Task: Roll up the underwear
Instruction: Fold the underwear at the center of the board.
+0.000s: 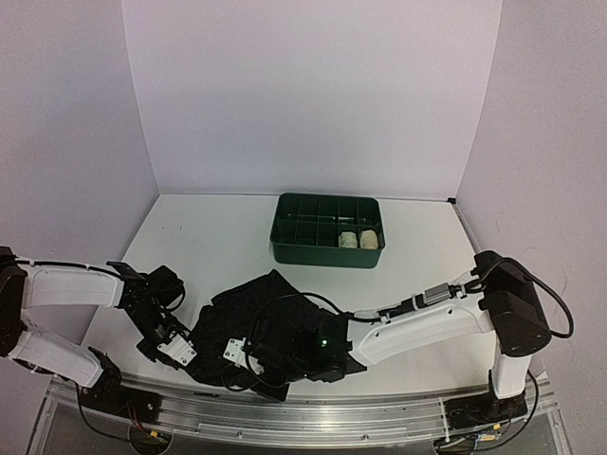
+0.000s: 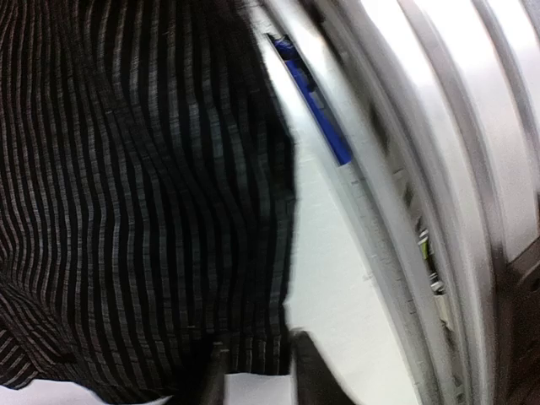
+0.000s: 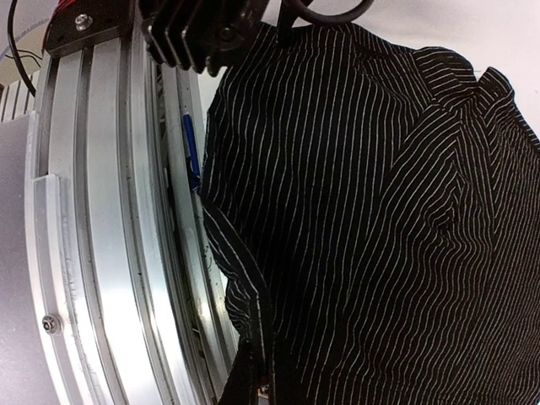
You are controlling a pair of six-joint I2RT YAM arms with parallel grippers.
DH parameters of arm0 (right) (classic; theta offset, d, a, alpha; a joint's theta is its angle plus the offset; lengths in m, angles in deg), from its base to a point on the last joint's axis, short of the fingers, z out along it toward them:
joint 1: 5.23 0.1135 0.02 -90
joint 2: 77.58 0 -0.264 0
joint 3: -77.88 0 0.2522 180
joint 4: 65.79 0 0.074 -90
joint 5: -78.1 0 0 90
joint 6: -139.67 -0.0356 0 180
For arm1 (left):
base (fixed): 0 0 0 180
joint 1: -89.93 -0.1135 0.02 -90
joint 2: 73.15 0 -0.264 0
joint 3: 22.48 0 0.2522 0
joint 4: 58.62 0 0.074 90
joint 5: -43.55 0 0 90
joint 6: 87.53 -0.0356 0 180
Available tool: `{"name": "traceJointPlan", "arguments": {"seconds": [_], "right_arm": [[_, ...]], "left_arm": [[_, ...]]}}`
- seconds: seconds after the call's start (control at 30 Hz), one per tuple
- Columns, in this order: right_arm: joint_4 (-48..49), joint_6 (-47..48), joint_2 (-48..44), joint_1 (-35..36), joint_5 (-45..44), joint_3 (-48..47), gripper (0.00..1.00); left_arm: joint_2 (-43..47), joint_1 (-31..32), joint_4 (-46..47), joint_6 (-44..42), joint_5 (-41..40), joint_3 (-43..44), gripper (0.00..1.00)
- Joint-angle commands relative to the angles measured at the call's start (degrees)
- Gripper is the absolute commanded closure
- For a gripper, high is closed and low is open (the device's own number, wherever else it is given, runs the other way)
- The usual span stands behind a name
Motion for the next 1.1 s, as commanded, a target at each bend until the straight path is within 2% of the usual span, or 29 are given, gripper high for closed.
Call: {"name": "traceJointPlan", "arguments": {"seconds": [0.0, 0.07, 0.1, 0.3, 0.4, 0.47, 0.57, 0.63, 0.87, 1.07], "right_arm": [[0.2, -1.4, -3.3, -0.6, 0.5, 1.0, 1.0], [0.2, -2.2, -4.1, -0.8, 0.1, 1.6, 1.0], [0.2, -3.2, -4.5, -0.8, -0.1, 1.9, 1.0], [-0.2, -9.5, -7.8, -0.7, 0.6, 4.4, 1.0], [-0.2, -13.7, -9.5, 0.1, 0.2, 5.9, 1.0], [-0.5, -17.9, -11.0, 0.0, -1.0, 6.8, 1.0], [-1.6, -26.4, -13.9, -3.1, -1.4, 9.0, 1.0], [-2.0, -30.3, -15.7, -5.6, -3.2, 10.2, 1.0], [-5.4, -34.5, -16.4, -13.1, -5.6, 12.4, 1.0], [-7.4, -36.2, -15.9, -18.4, -8.7, 14.1, 1.0]], "left_arm": [[-3.2, 0.3, 2.1, 5.2, -3.3, 1.3, 0.85], [-3.1, 0.2, 0.9, 6.9, -3.3, 3.3, 0.99], [-3.0, 0.1, -0.1, 7.9, -3.4, 4.5, 1.0], [0.2, -2.3, -6.5, 10.0, -5.0, 11.8, 1.0], [1.2, -3.3, -13.1, 10.6, -5.3, 16.4, 1.0], [1.3, -3.3, -18.5, 11.1, -3.8, 19.6, 1.0], [0.1, -3.4, -19.9, 12.8, -2.5, 24.3, 1.0], [-2.5, -3.4, -17.9, 14.8, -2.5, 28.0, 1.0], [-18.6, -3.3, -9.7, 24.8, -3.4, 44.1, 1.0], [-30.8, -3.3, -6.6, 28.1, -5.9, 53.7, 1.0]]}}
